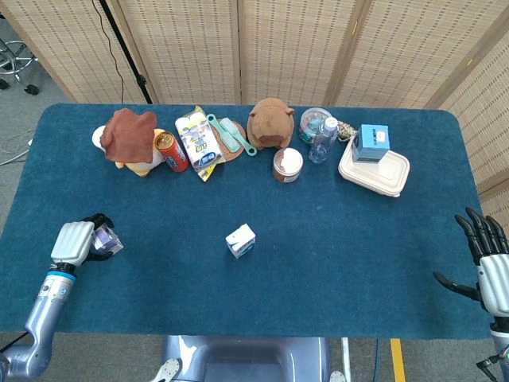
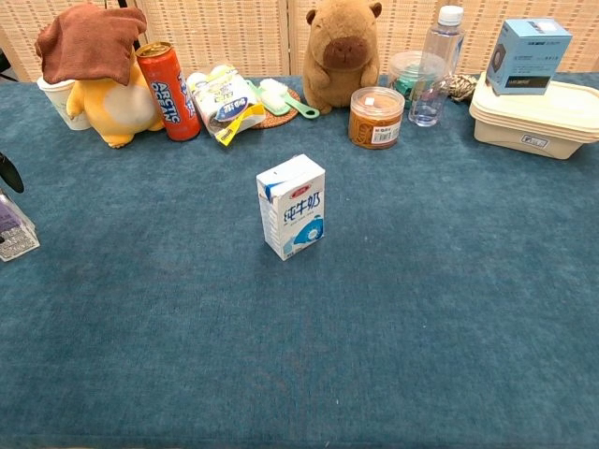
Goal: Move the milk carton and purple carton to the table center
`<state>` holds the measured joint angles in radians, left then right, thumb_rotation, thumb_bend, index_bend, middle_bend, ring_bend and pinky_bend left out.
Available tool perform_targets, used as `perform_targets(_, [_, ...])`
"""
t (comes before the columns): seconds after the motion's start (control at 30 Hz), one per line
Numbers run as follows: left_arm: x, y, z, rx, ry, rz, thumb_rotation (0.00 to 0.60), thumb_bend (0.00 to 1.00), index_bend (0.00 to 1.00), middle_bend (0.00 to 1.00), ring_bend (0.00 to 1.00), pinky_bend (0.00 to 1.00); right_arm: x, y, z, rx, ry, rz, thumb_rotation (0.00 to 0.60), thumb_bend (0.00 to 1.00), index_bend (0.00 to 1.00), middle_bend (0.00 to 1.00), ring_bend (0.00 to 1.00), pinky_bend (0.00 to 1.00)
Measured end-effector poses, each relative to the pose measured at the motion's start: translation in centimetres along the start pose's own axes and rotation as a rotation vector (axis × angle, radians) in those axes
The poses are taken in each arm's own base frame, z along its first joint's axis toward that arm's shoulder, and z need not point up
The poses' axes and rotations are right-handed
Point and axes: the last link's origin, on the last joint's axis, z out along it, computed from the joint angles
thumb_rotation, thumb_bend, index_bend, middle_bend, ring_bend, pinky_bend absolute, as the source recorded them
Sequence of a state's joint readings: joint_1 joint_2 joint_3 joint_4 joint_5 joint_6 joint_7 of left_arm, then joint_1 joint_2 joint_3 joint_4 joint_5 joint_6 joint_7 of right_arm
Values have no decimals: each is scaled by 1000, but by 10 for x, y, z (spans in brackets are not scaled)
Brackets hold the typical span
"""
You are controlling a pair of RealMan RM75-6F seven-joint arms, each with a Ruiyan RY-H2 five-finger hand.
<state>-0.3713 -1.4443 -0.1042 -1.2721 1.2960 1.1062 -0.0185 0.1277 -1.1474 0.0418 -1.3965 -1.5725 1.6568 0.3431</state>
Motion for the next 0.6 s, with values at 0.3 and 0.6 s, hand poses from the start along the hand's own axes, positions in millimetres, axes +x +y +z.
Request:
perform_targets(0.3, [2, -1, -2, 6, 7, 19, 600, 294, 479, 400, 448, 614, 0, 0, 0, -6, 0, 2, 600, 0, 0, 0, 0, 0])
perform_targets(0.6, [2, -1, -1, 12, 31, 2, 600, 431, 501, 415, 487, 649, -1, 1, 0, -12, -2, 2, 600, 0, 0, 0, 0, 0])
